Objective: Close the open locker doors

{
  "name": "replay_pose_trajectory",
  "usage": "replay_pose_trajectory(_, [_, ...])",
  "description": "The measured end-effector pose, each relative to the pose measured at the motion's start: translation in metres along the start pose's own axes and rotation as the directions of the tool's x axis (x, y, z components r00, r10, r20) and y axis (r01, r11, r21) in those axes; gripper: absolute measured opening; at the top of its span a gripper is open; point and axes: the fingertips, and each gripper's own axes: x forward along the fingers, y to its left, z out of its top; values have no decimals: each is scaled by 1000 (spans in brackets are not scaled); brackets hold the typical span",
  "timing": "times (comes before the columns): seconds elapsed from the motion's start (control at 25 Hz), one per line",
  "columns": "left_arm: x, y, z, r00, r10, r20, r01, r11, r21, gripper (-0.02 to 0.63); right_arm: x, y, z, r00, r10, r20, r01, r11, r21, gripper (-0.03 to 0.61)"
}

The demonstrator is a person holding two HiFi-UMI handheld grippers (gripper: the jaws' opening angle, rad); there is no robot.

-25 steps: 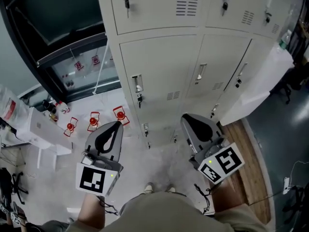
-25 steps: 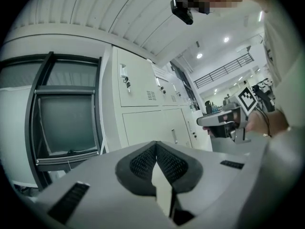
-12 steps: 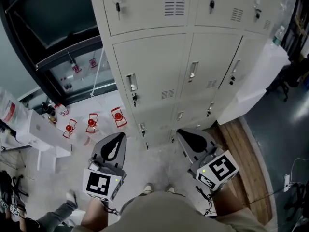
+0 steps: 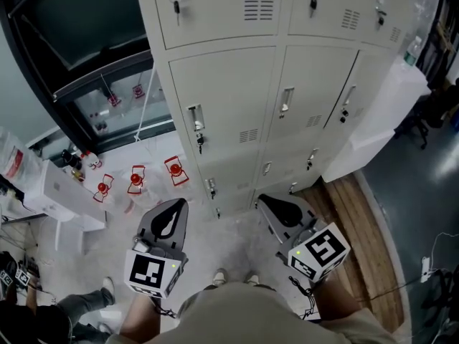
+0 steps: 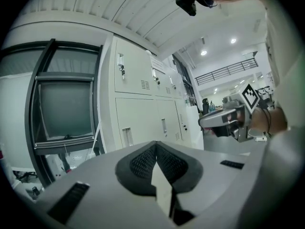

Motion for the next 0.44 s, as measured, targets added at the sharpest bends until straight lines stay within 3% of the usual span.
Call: replay_pose_trajectory(0.44, [0,10,1,1000,14,-2,-14,1000,18,6,1,-15,9,999,-42,22,42,999,-1,6])
